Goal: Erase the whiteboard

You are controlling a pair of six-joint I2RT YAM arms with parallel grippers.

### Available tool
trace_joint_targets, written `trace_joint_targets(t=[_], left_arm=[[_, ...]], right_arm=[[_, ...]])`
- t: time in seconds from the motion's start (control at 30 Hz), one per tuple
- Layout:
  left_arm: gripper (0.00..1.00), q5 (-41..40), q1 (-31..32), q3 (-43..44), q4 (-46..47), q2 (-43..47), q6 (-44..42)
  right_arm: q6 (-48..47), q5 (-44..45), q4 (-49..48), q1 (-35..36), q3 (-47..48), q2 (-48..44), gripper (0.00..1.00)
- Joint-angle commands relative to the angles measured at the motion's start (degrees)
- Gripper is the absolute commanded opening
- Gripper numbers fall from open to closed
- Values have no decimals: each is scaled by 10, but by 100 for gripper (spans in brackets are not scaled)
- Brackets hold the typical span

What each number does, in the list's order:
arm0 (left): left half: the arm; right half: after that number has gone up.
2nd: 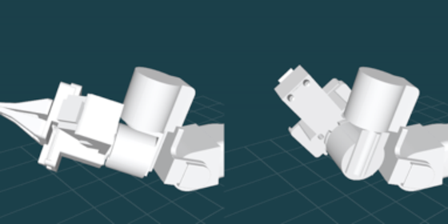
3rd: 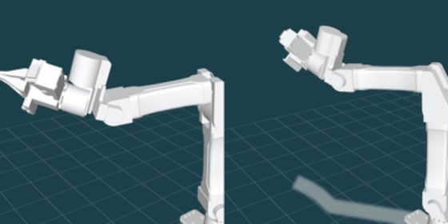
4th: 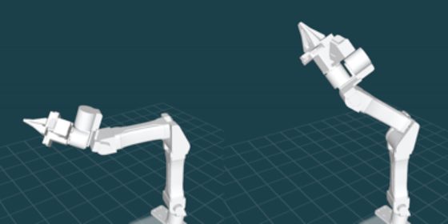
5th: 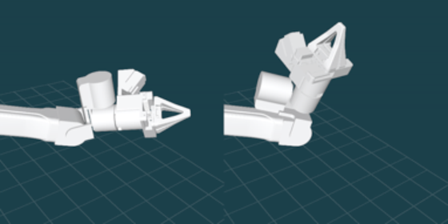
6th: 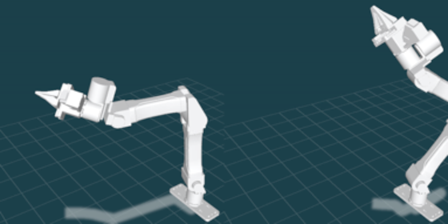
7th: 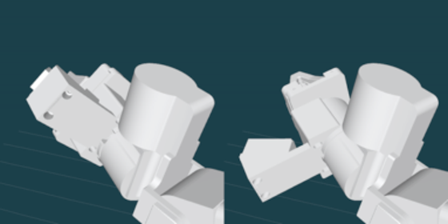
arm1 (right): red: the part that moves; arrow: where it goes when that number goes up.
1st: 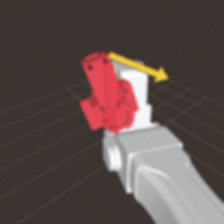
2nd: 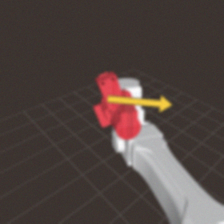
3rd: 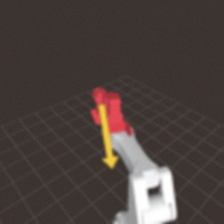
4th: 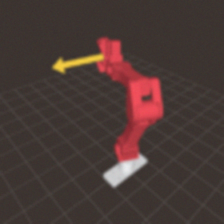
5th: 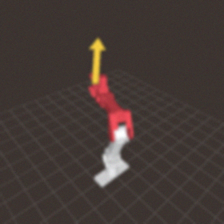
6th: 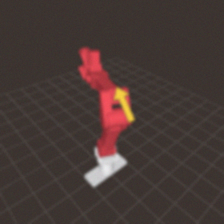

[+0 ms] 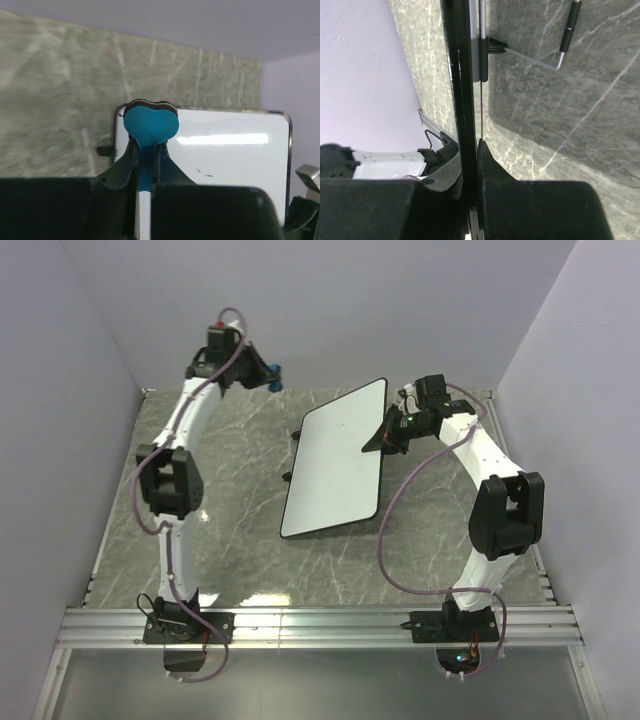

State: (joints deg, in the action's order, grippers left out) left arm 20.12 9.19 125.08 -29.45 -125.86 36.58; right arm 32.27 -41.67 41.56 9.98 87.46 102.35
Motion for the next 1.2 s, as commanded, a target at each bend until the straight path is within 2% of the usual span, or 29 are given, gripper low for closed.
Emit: trace_joint_targets(t=[0.0, 0.27, 0.53, 0.73, 0.83, 0.87, 0.93, 1.03, 1.17], left_arm=[[0, 55, 67, 50, -54, -84, -22], [0, 83, 140, 107, -49, -166, -17], [0, 237, 193, 80, -14, -127, -64], [0, 262, 218, 36, -25, -81, -74], [0, 227, 217, 14, -4, -61, -57], [0, 176, 213, 22, -10, -57, -53], [0, 169, 190, 32, -17, -49, -34], [0, 135, 150, 19, 15, 8, -5], [0, 78, 84, -79, 69, 138, 31]], right_arm=[[-13, 48, 32, 15, 3, 28, 0], [-19, 56, 43, 15, 0, 11, 0], [-14, 59, 34, 15, -24, 1, 0], [-8, 57, 29, 15, -12, 9, 0], [-6, 57, 26, 14, -12, 11, 0], [-5, 56, 25, 15, -12, 9, 0], [-3, 55, 21, 14, -13, 10, 0], [-5, 62, 29, 15, 1, 22, 0], [2, 61, 30, 15, 32, 39, 0]])
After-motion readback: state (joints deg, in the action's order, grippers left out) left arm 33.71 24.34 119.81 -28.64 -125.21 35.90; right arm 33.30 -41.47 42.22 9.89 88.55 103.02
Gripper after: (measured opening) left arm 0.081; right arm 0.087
